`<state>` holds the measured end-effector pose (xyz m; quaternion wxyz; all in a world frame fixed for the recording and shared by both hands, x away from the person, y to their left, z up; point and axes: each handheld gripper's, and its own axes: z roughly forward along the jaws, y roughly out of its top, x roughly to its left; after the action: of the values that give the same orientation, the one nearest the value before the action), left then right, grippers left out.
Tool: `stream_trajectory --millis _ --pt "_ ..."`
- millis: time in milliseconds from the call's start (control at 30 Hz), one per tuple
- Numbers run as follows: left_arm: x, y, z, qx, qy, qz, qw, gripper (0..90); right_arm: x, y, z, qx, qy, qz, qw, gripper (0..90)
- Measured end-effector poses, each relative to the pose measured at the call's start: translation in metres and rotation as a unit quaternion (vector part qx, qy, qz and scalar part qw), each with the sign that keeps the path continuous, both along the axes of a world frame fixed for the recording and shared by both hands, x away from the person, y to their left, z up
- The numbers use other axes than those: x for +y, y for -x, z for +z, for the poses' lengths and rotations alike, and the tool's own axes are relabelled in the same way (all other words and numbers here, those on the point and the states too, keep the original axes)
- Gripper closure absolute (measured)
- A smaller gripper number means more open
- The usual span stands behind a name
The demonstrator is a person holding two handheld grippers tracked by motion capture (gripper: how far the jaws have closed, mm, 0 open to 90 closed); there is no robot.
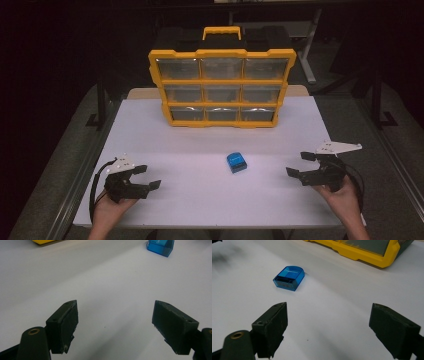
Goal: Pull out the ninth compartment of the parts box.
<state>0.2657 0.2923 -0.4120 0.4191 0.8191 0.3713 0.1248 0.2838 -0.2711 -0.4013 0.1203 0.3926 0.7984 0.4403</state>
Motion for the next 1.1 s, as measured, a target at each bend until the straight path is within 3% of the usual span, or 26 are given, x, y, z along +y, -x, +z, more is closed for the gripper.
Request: stream_trajectory --millis 167,1100 --pt "0.0008 -0.0008 -0.0013 0.003 -0.007 -0.004 1.0 20.9 -0.0019 -0.0008 -0.0009 0.0 -0.004 0.001 1.0 14.3" --pt "-0.0055 -0.0002 -0.004 0.014 0.004 -0.02 0.9997 23.1 0.0032 0.0003 -0.0011 -0.003 -0.003 0.003 1.0 14.4"
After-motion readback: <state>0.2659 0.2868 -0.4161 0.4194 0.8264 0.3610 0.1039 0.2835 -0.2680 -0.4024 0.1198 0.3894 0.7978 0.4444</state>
